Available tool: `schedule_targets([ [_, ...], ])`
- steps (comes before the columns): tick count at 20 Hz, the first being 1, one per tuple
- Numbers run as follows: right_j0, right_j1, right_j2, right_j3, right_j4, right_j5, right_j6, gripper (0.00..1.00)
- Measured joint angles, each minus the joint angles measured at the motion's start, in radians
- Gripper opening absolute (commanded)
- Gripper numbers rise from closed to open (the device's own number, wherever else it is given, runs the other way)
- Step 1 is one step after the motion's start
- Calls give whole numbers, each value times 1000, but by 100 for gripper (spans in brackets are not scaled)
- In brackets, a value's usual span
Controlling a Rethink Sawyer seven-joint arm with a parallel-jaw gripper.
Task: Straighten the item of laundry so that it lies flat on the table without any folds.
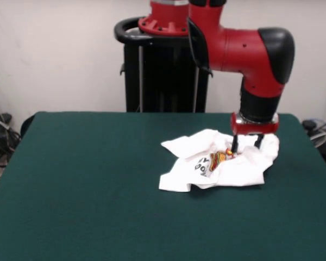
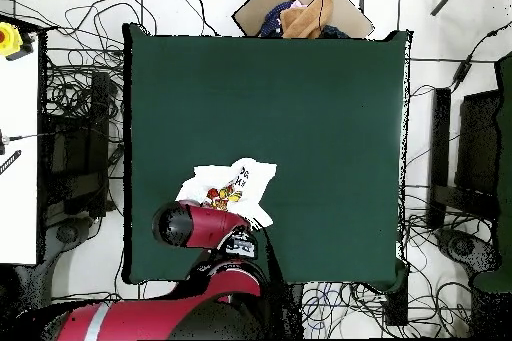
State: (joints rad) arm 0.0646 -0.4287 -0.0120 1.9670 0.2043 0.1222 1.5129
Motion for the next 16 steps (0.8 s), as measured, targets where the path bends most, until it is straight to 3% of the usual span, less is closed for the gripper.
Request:
schedule_targets([
  [11,6,-3,0,11,70,0,0,100],
  [16,44,-61,-20,24,101,58,0,100],
])
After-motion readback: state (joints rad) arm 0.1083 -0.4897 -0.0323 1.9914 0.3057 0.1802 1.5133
